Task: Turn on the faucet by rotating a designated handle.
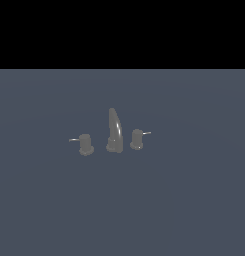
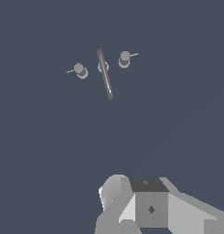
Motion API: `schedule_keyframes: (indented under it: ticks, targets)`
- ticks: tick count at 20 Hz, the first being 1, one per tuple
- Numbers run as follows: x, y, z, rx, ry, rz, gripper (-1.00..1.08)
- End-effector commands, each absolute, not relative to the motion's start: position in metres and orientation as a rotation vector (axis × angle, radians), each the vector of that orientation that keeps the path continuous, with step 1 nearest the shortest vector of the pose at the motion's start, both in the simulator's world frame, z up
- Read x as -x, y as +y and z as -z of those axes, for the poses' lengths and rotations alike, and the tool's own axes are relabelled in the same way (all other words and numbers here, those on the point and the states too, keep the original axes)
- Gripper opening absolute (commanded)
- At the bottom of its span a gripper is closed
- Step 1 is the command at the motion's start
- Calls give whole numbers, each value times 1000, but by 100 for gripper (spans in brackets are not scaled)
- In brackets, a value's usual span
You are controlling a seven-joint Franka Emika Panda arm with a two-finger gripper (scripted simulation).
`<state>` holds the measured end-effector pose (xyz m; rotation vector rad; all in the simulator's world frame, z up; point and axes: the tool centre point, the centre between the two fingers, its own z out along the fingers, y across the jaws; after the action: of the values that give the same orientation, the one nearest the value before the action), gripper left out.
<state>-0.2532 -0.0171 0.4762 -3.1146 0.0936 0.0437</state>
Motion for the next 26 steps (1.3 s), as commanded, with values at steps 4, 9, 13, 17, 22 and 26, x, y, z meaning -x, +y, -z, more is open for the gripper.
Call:
schedule_keyframes:
  ticks: [4,9,13,17,22,26]
  targets:
    - [252,-16,-474,3114,102,-44,-100]
    - [245,-12,-464,3112,154,-43,-100]
    - [234,-7,-449,3108,230,-42,-100]
    - [218,0,-428,3099,334,-40,-100]
    - [193,8,-395,3079,496,-37,-100]
    - [169,13,-365,3053,640,-34,-100]
